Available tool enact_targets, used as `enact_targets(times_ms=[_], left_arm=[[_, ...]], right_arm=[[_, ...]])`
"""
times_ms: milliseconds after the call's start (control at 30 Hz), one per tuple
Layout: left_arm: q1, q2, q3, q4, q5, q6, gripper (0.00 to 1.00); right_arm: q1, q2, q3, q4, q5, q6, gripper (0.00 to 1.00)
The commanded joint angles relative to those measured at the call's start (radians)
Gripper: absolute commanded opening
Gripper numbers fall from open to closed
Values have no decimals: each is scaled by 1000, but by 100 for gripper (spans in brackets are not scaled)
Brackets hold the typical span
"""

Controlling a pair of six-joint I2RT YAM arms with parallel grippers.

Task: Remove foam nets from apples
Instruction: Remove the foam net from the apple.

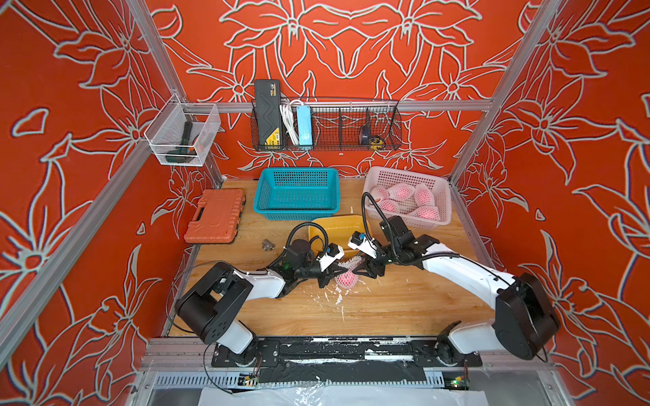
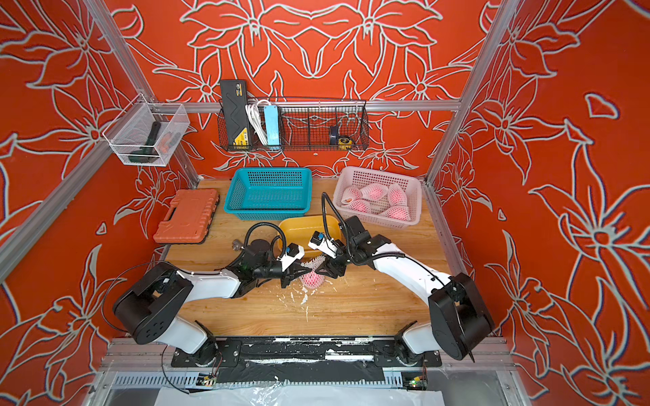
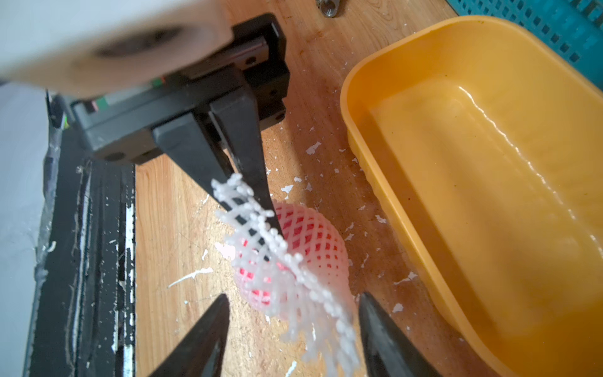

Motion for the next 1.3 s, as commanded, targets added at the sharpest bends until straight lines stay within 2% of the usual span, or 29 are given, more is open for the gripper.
enact_targets(times_ms=[0,233,367,567,933,1000,1167,1267], left_arm=[[-7,-34,-11,46,19,15,5],[-22,-61,-28,84,35,8,2],[-27,-69,-25,90,31,10,1],[-30,-63,-19,98,28,16,1],[-35,-39,-18,90,-16,30,1],[-34,-37,-18,86,-37,29,2],[-35,-56,-14,73,-85,29,13],[-35,-99,3,34,-100,27,35]], right_arm=[[-15,-8,-29,-36,-5,-29,66],[-18,50,-11,7,-51,-55,67],[-17,69,-11,40,-101,-68,64],[-19,87,-15,64,-155,-71,54],[-18,126,-18,117,-179,-29,21],[-19,133,-16,124,-171,-18,19],[-18,128,-12,127,-144,-4,15],[-18,92,-15,137,-155,15,13]])
